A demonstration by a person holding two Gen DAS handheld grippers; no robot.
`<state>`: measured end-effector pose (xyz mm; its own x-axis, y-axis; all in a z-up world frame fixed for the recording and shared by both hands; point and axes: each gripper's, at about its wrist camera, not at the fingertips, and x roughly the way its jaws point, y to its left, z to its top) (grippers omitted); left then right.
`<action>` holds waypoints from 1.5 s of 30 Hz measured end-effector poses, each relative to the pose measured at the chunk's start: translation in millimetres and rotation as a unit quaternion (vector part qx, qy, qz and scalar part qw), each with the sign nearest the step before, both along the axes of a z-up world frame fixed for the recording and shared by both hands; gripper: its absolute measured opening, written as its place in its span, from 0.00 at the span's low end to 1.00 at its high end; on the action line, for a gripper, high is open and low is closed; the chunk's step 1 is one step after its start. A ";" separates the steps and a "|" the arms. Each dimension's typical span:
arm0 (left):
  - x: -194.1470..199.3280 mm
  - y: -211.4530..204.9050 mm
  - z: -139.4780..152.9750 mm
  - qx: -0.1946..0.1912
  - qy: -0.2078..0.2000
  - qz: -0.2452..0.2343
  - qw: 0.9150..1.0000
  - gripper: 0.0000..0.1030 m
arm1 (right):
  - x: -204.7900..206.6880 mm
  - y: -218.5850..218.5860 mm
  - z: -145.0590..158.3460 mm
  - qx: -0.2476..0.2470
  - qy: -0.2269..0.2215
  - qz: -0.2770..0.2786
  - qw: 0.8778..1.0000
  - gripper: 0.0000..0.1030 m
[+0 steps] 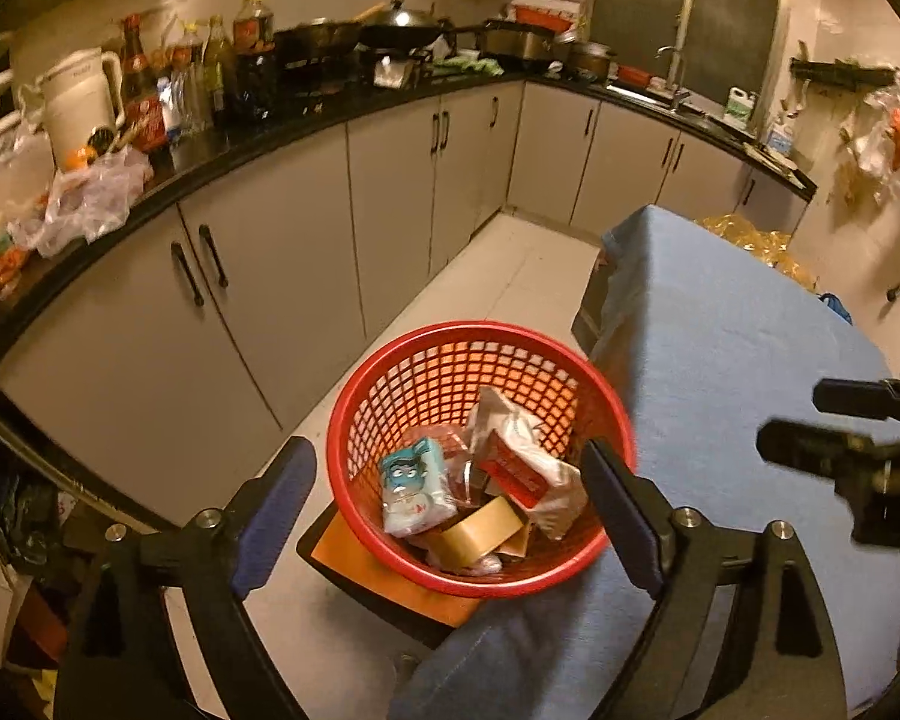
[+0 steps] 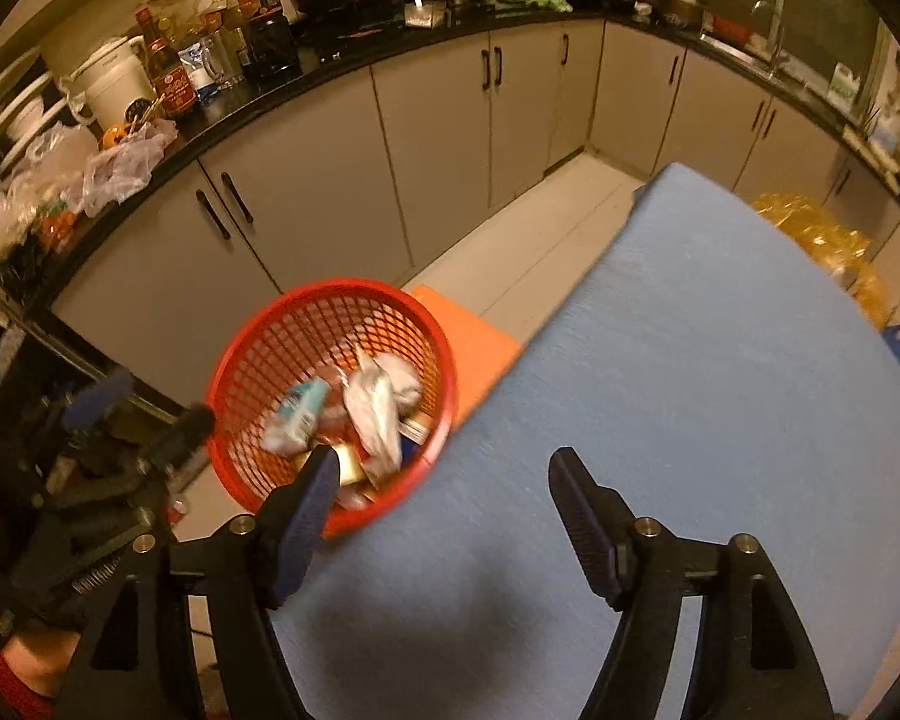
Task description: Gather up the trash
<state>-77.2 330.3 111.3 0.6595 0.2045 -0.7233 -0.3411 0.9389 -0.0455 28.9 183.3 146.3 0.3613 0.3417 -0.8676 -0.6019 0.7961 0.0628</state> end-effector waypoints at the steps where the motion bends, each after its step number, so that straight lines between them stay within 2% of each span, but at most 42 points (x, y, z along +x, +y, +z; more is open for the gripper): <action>1: -1.7 -3.6 1.7 0.003 -0.002 -0.003 1.000 0.89 | -5.5 -6.0 0.9 -0.004 -0.008 0.000 1.000 0.77; 5: -11.1 -20.3 8.1 -0.003 -0.002 -0.014 1.000 0.91 | -30.3 -34.3 2.6 -0.026 -0.041 -0.001 0.999 0.80; 12: -28.8 -43.9 18.8 -0.017 -0.006 -0.010 1.000 0.93 | -56.1 -73.9 8.3 -0.033 -0.066 -0.015 0.997 0.82; 15: -36.0 -54.3 26.6 -0.005 -0.010 0.001 1.000 0.94 | -65.3 -86.2 13.0 -0.037 -0.082 -0.014 0.996 0.82; 19: -44.7 -64.4 33.6 0.005 -0.018 0.013 1.000 0.94 | -74.2 -98.1 17.2 -0.034 -0.092 -0.011 0.995 0.83; 27: -49.8 -77.2 29.9 0.005 0.005 0.020 1.000 0.94 | -86.5 -109.9 18.2 -0.029 -0.095 0.006 0.995 0.84; 30: -51.7 -84.3 35.9 0.052 0.022 0.030 0.998 0.94 | -88.9 -110.9 18.1 -0.029 -0.096 0.014 0.995 0.84; 32: -56.8 -88.1 41.7 0.073 0.016 0.036 0.997 0.94 | -91.3 -110.3 18.1 -0.029 -0.098 0.020 0.995 0.84; 40: -71.1 -103.4 71.4 0.137 -0.011 0.048 0.989 0.94 | -99.1 -109.0 23.4 -0.026 -0.111 0.041 0.993 0.84; 43: -75.4 -105.4 81.7 0.149 -0.022 0.052 0.987 0.94 | -98.3 -110.6 25.7 -0.024 -0.115 0.041 0.992 0.84; 45: -75.1 -108.1 86.0 0.169 -0.018 0.062 0.983 0.94 | -97.4 -112.2 27.1 -0.021 -0.116 0.038 0.992 0.84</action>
